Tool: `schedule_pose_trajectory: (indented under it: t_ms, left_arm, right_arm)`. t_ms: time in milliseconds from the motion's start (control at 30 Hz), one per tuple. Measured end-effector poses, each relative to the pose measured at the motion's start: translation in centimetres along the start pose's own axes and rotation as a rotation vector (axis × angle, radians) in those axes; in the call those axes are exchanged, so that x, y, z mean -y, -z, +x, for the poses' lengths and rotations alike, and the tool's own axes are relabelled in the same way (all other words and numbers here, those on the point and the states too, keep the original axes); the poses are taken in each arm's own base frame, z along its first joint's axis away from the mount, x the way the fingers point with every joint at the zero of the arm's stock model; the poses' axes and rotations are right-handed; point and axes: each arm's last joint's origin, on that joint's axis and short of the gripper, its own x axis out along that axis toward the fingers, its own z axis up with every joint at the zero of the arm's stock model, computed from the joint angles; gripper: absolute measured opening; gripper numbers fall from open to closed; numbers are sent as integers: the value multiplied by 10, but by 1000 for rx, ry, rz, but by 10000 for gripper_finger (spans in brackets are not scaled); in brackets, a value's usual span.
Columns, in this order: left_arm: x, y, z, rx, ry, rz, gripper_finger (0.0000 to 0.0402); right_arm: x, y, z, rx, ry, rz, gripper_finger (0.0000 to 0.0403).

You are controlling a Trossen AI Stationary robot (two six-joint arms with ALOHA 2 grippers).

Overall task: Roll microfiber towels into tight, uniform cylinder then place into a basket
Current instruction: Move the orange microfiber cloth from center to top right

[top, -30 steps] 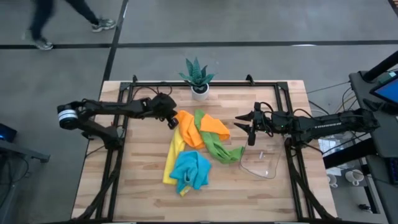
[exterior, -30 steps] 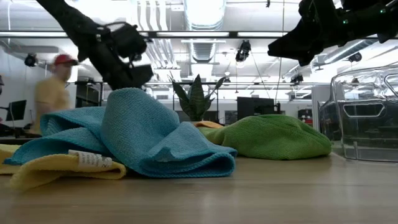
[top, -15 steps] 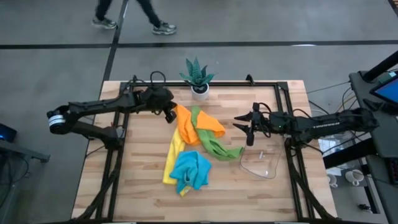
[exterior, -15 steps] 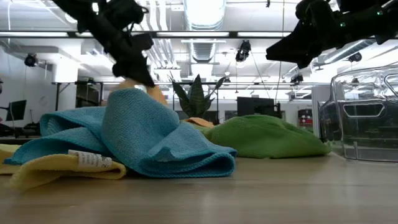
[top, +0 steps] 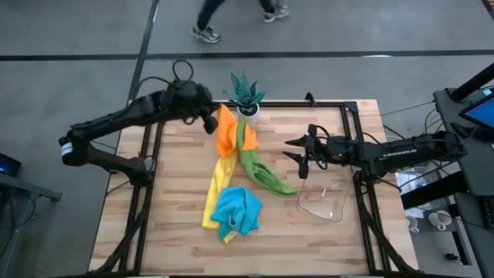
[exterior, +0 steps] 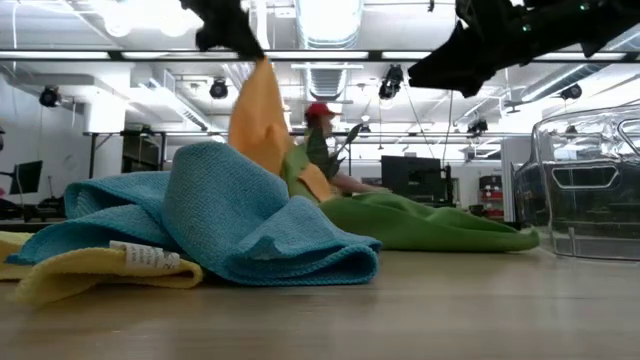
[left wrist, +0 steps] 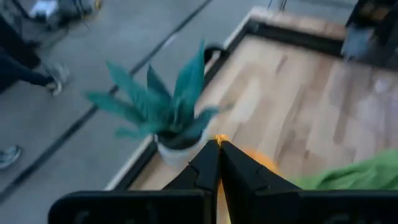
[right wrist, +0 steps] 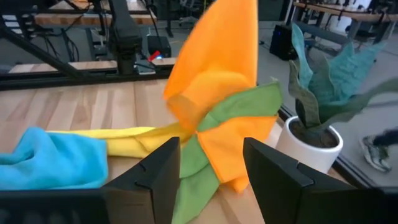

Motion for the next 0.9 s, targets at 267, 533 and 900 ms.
schedule_pose_trajectory:
  t_ms: [267, 533, 900]
  left_arm:
    - [23, -36, -35, 149, 109, 44, 0]
    - [49, -65, -71, 358, 244, 97, 0]
    - [71, -114, -60, 495, 375, 120, 0]
  right_arm:
    - [-2, -11, 7, 7, 0, -25, 173]
    - [-3, -11, 10, -5, 0, -33, 174]
    - [-1, -17, 3, 30, 0, -25, 173]
